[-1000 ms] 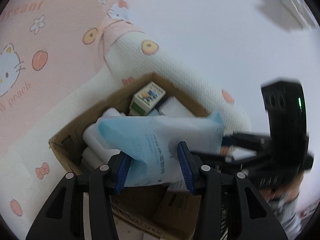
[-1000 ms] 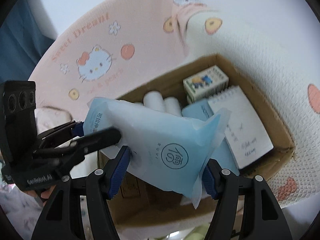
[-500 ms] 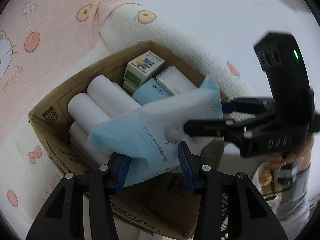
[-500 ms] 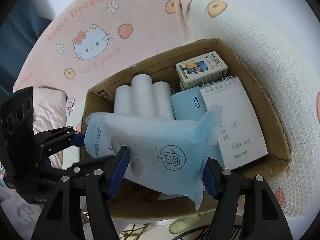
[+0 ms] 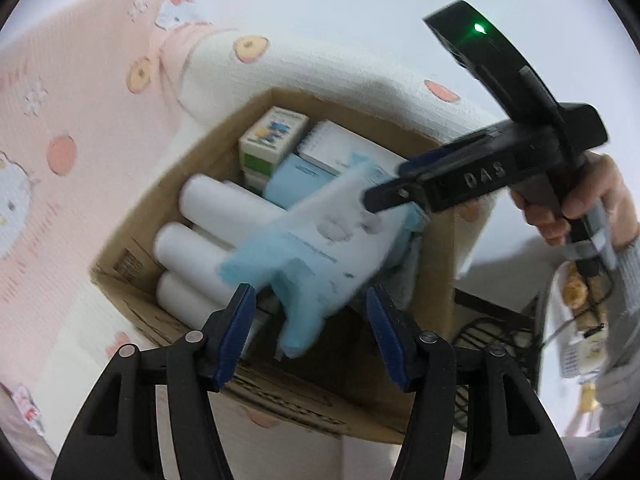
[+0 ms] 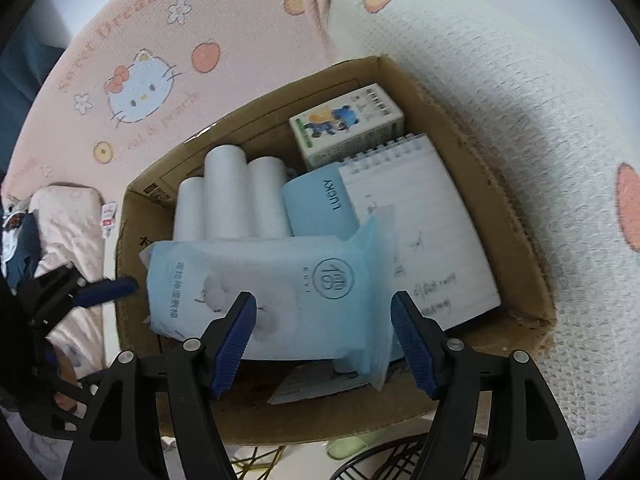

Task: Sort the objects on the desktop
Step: 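Lower the tissue pack into the box beside the tubes and open both tools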

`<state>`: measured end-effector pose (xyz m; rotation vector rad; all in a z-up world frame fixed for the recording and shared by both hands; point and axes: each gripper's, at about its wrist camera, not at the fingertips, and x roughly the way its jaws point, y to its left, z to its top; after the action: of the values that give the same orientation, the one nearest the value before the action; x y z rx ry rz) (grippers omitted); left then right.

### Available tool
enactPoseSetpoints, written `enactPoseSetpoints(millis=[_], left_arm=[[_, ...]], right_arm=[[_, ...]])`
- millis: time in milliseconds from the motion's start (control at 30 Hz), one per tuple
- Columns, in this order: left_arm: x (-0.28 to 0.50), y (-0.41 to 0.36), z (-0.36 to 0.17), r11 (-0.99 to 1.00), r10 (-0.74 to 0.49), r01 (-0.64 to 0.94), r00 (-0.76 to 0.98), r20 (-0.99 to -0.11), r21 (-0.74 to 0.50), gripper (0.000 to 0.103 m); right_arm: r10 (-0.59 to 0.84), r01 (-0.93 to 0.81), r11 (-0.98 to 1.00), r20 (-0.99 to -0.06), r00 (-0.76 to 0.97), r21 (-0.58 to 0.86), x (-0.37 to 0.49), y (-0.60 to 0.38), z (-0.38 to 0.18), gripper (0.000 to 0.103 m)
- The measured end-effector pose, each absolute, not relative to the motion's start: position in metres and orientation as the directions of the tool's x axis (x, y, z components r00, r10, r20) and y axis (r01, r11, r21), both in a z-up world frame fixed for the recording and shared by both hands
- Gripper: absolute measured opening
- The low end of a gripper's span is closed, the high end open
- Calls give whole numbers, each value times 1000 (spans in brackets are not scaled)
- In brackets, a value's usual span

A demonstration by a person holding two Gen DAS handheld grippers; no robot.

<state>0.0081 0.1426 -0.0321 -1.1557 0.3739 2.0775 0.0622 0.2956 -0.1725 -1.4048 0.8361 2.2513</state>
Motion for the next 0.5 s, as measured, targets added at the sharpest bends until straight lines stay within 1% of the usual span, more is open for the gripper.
enactPoseSetpoints(millis=[67,200,300,333,367,400,433,467,500], left_arm=[[1,141,-29,-714,452,-694,-353,-819,-95,62],[-19,138,-24,-728,496,-663,-334,-802,-174,62],[-38,138,-26,-759,495,-620,-349,-796,-200,62],[-44,138,-28,-768,493,-606,-353,-795,-207,61],[-50,137,-30,-777,489,-592,-356,-796,-212,52],[-55,137,-32,-786,483,-580,-359,-799,-215,46],[-58,136,-32,-789,483,-575,-360,-798,-218,38],[-61,135,-32,-791,484,-571,-365,-795,-219,34],[-64,135,-33,-794,485,-567,-374,-790,-219,33]], right_arm=[[4,-580,-761,-891,-454,292,63,294,-170,68],[24,-589,-743,-867,-497,317,63,290,-160,68],[42,-615,-712,-854,-519,339,61,294,-157,68],[43,-622,-699,-848,-528,352,60,296,-157,68],[45,-632,-683,-843,-536,366,60,298,-158,68],[46,-647,-660,-839,-542,382,59,302,-160,68],[48,-659,-643,-839,-543,390,59,304,-161,68],[54,-673,-627,-840,-540,392,58,305,-164,68],[63,-682,-617,-840,-539,391,56,305,-166,65]])
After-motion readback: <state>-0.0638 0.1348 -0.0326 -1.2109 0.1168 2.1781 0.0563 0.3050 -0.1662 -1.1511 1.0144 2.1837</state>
